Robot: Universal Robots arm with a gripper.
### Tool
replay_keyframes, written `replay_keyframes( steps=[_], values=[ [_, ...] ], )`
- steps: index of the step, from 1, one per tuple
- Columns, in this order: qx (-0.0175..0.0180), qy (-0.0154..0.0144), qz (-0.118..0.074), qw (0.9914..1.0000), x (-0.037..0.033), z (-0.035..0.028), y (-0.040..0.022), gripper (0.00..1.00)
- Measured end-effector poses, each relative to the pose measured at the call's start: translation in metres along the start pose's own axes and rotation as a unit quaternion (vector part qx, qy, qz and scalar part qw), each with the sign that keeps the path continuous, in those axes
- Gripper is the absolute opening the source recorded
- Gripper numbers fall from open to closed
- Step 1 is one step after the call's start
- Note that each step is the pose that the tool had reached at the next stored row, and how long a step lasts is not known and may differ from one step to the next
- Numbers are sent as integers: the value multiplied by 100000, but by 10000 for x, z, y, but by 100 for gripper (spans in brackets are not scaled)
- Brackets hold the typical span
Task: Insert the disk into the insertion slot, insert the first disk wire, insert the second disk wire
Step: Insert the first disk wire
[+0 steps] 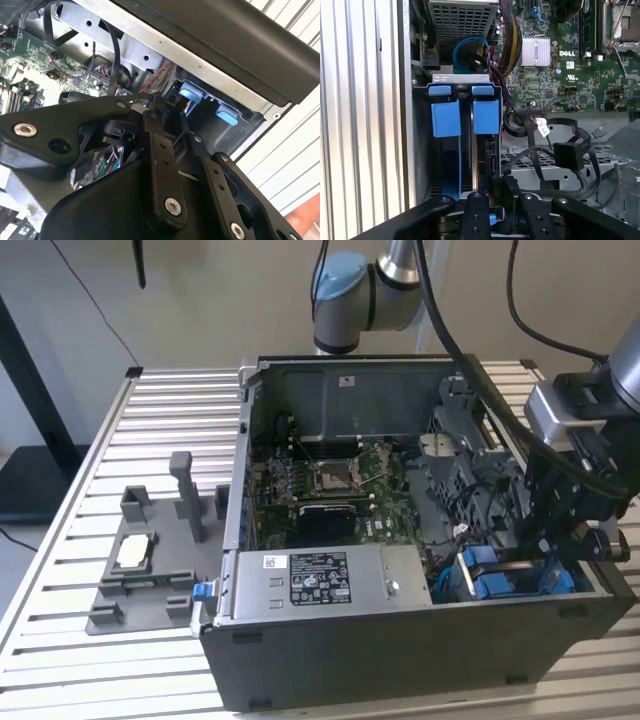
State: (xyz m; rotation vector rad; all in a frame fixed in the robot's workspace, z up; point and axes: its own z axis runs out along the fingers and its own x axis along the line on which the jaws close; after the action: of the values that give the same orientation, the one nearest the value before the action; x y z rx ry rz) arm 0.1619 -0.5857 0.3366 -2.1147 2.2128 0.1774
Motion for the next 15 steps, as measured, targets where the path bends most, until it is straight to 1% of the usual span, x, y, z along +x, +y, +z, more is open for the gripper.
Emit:
replay_keyframes(
  steps=[11,12,13,15],
  values=[
    [-38,26,9,100000,-72,-493,15,27],
    [-41,19,9,100000,-78,-522,17,27],
    [-42,16,6,100000,-87,-537,18,27],
    [-43,16,-3,100000,-121,-546,22,27]
  ],
)
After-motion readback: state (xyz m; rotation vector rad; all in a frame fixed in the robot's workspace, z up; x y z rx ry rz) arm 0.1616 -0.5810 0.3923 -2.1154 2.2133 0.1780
